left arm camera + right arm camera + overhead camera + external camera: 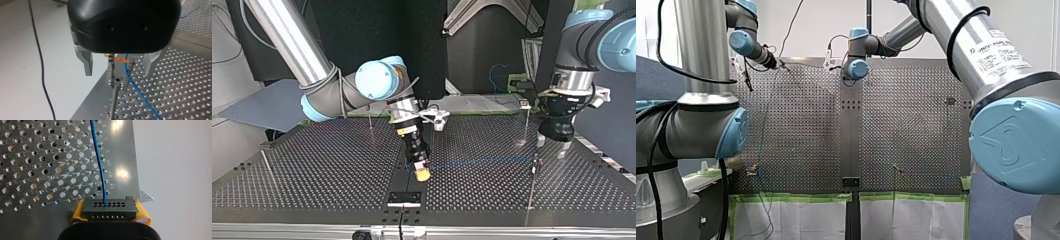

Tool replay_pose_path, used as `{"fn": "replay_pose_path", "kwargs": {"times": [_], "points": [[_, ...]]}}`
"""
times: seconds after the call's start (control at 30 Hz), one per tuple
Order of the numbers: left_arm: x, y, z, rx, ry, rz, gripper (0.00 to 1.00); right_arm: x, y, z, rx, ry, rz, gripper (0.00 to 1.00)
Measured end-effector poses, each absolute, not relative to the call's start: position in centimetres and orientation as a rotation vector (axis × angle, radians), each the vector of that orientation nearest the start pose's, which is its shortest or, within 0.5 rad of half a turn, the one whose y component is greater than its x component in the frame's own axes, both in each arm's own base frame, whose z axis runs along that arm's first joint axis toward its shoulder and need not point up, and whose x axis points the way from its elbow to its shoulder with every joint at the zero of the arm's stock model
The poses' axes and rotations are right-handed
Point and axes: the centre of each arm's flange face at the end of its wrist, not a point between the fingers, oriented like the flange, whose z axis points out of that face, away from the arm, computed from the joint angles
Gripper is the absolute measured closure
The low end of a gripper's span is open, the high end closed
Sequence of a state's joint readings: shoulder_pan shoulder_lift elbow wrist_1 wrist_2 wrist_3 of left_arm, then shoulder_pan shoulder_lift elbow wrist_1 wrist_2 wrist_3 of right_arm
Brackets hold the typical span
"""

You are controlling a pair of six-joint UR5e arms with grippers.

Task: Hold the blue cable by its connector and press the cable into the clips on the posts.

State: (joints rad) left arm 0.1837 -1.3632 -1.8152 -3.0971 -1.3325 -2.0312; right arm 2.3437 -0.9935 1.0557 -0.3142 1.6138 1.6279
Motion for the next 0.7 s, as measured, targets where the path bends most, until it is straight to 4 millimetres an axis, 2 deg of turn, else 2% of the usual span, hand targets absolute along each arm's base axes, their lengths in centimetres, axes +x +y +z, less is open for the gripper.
{"fn": "replay_pose_path", "kwargs": {"times": [0.27,0.5,0.7], "points": [[40.9,-8.8,47.4,-0.247,1.568,-0.364,0.00,61.2,-44.4,42.1,1.464,-0.717,1.942,1.00],[41.1,-9.5,47.9,-0.125,1.537,-0.357,0.00,61.0,-44.6,42.2,1.462,-0.719,1.940,1.00],[42.1,-9.6,46.6,-0.076,1.571,-0.339,0.00,61.0,-44.6,42.1,1.465,-0.720,1.939,1.00]]}}
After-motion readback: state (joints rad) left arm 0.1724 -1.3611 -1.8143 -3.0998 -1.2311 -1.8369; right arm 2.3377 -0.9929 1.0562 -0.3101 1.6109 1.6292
